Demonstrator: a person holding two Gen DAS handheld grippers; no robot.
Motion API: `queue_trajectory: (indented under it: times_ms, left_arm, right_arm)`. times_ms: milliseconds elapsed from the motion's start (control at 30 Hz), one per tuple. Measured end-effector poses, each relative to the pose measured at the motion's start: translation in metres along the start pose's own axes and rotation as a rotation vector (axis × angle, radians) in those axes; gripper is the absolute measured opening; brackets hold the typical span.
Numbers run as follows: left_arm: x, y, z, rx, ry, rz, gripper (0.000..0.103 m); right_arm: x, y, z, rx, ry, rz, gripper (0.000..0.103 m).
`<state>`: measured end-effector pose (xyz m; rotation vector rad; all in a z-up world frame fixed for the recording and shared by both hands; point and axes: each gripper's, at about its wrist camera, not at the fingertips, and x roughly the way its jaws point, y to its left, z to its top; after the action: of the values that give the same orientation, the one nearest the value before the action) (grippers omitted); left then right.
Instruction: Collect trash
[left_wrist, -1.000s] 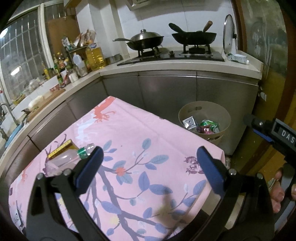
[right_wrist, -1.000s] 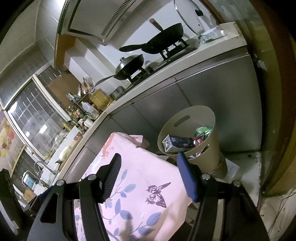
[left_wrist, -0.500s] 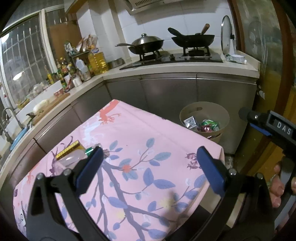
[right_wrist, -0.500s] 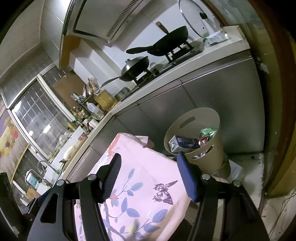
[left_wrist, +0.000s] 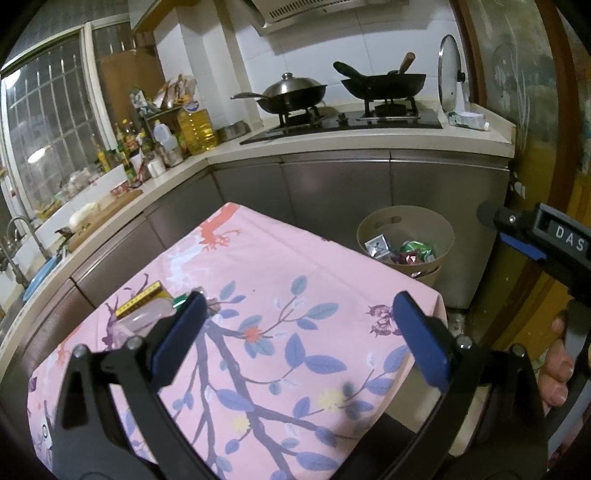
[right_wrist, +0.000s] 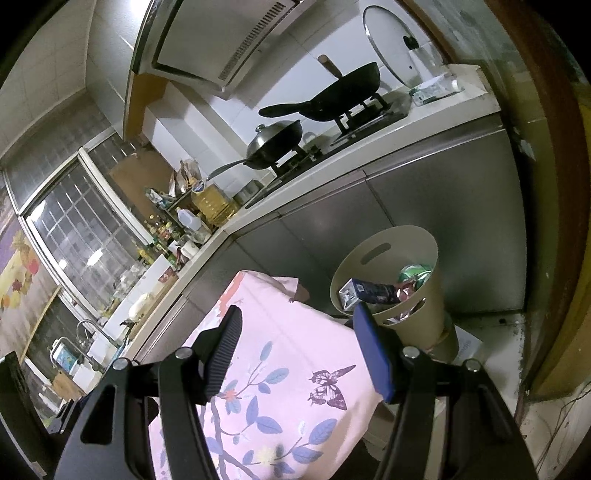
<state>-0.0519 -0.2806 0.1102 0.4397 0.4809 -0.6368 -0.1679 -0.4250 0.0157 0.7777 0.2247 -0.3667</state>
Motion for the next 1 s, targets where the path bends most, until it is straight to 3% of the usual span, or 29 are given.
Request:
queue_trajectory:
  times_ms: [1000]
  left_arm:
    - [0.043,0.047,-0.002,-0.078,0.075,0.051,0.097]
  right_arm:
    - [0.069,0.029,0.001,-0.043,0.099,0.016,0.060]
